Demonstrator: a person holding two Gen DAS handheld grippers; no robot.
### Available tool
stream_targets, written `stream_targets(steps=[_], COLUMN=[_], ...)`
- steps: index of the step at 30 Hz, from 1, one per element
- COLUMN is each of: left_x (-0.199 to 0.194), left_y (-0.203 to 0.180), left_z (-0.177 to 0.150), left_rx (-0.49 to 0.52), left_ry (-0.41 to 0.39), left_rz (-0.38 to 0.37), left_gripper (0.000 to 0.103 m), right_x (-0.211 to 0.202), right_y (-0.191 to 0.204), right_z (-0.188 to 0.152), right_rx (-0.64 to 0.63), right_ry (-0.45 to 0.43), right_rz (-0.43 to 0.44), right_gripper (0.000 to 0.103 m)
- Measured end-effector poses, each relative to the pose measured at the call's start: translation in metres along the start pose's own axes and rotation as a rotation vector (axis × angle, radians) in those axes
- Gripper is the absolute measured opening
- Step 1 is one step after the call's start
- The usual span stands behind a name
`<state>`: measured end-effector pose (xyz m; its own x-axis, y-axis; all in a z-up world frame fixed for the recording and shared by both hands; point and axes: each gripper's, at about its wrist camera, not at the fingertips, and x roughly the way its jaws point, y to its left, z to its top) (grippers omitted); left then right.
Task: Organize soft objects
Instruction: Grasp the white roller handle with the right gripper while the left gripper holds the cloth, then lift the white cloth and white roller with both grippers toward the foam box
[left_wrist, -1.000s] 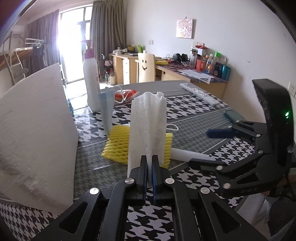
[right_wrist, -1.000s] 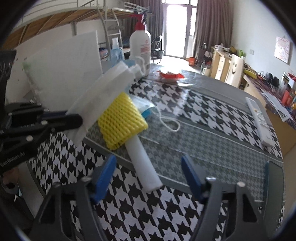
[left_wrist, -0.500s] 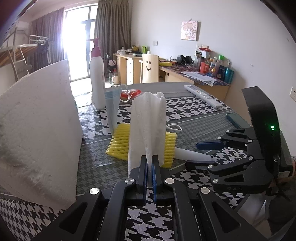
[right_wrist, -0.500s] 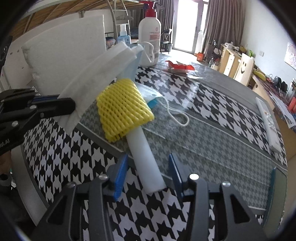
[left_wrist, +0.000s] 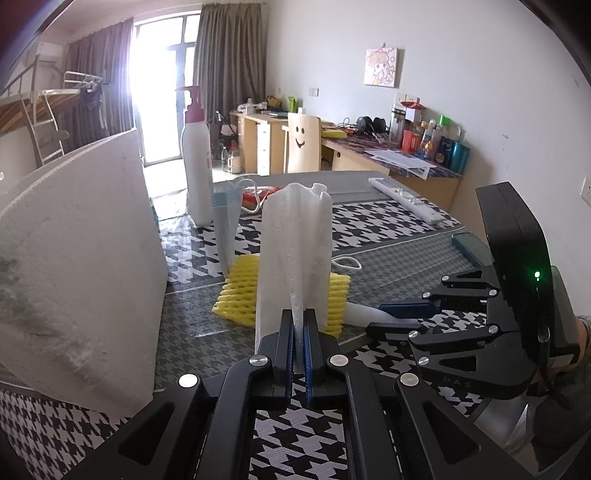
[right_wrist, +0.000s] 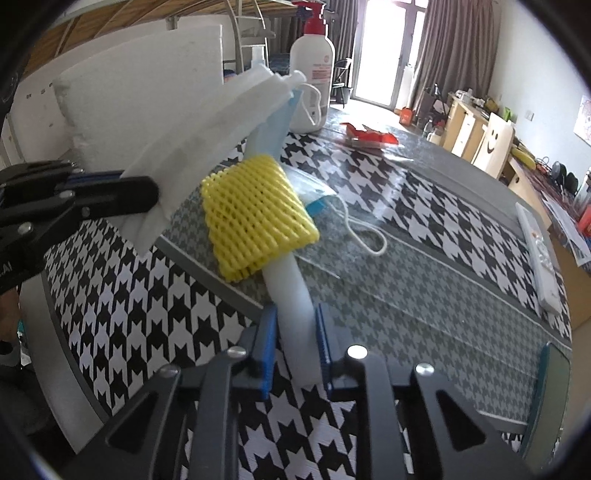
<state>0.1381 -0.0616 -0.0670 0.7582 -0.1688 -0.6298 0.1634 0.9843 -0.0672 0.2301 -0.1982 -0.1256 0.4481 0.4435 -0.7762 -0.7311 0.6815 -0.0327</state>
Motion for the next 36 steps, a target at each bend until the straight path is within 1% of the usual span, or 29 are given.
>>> stream_targets(steps=[4, 6, 9, 12, 17, 21, 25, 27, 31, 32, 33, 34, 36], left_x=[-0.003, -0.004, -0.005, -0.007, -0.012, -0.018, -0.023, -0.026, -0.030, -0.032, -0.033, -0.034, -0.037], left_y=[0.000, 0.003, 0.005, 0.003, 0.000, -0.001, -0.001, -0.002, -0.003, -0.003, -0.003, -0.003, -0.004], left_z=[0.001, 0.001, 0.001, 0.003, 0.005, 0.007, 0.009, 0.009, 0.009, 0.009, 0.009, 0.009, 0.009], left_rx=[-0.005, -0.012, -0.018, -0.012, -0.001, 0.008, 0.017, 0.020, 0.024, 0.028, 0.029, 0.029, 0.032], left_ry=[-0.007, -0.008, -0.011, -0.018, -0.031, -0.043, -0.056, -0.061, -0.068, -0.071, -0.074, -0.076, -0.081], left_rz=[0.002, 0.005, 0.008, 0.010, 0.009, 0.010, 0.010, 0.011, 0.012, 0.014, 0.016, 0.015, 0.012], left_gripper=[0.005, 0.005, 0.005, 0.005, 0.005, 0.005, 0.005, 0.005, 0.005, 0.005, 0.005, 0.005, 0.005], right_x=[-0.008, -0.012, -0.021, -0.033, -0.048, -0.063, -0.075, -0.083, -0.095, -0.095, -0.091, -0.086, -0.082], right_y=[-0.001, -0.002, -0.006, -0.014, -0.022, -0.024, -0.027, -0.029, -0.034, -0.032, -0.024, -0.015, -0.009], right_z=[-0.002, -0.004, -0.007, -0.010, -0.014, -0.018, -0.019, -0.021, -0.022, -0.021, -0.020, -0.019, -0.020], right_rx=[0.024, 0.041, 0.066, 0.114, 0.171, 0.198, 0.229, 0.253, 0.273, 0.273, 0.236, 0.187, 0.182], right_ry=[-0.015, -0.020, -0.037, -0.064, -0.097, -0.132, -0.155, -0.170, -0.199, -0.193, -0.171, -0.148, -0.137], right_rz=[0.007, 0.035, 0.028, 0.045, 0.025, 0.031, -0.008, -0.044, -0.079, -0.130, -0.208, -0.235, -0.182], right_gripper=[0.016, 0.016, 0.016, 0.016, 0.016, 0.016, 0.016, 0.016, 0.016, 0.016, 0.016, 0.016, 0.016])
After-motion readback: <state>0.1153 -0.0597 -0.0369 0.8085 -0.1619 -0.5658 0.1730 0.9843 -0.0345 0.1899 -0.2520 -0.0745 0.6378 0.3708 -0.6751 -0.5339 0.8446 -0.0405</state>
